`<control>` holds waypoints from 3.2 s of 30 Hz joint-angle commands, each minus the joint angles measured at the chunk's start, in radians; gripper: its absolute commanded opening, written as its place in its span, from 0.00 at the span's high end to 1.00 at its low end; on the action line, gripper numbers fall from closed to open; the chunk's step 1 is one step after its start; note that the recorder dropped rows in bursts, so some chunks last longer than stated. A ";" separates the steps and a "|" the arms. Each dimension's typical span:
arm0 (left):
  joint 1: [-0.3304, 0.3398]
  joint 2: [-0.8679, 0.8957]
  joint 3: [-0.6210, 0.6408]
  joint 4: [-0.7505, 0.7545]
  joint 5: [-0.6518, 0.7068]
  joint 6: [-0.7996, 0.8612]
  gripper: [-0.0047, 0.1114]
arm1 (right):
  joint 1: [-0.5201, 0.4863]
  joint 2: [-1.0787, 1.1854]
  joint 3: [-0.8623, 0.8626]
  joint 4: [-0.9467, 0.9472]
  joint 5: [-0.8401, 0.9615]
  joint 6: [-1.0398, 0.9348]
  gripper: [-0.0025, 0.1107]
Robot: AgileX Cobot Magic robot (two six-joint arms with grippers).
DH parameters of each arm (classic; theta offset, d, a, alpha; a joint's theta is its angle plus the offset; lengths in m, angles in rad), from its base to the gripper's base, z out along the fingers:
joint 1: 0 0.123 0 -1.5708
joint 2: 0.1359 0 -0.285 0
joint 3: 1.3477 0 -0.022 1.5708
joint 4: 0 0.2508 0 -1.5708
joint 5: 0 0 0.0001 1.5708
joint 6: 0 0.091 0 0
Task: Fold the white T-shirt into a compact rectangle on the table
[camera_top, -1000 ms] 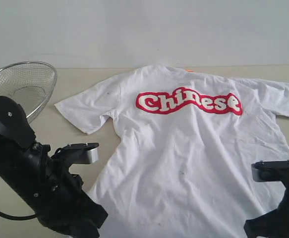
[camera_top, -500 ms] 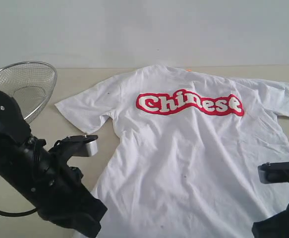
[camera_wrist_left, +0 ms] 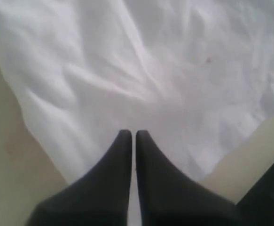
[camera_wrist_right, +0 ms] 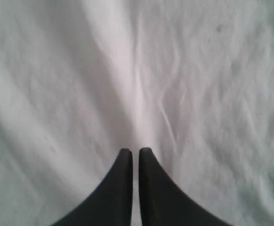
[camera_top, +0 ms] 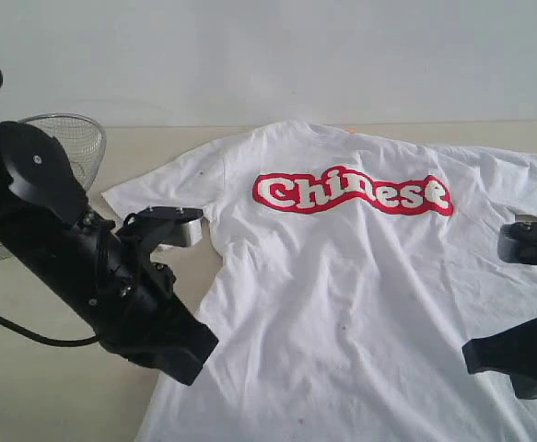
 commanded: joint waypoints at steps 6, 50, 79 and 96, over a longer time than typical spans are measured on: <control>-0.005 0.114 -0.004 0.046 -0.006 -0.010 0.92 | 0.000 -0.025 -0.002 0.064 -0.047 -0.030 0.98; -0.003 0.045 0.255 0.152 -0.052 -0.174 0.92 | 0.000 -0.025 -0.002 0.100 -0.111 -0.054 0.98; 0.115 -0.030 -0.214 0.207 0.005 -0.206 0.92 | -0.271 0.489 -0.819 0.105 0.053 -0.215 0.98; 0.138 0.491 -0.713 0.252 0.149 -0.166 0.92 | -0.266 1.121 -1.315 0.210 0.178 -0.298 0.98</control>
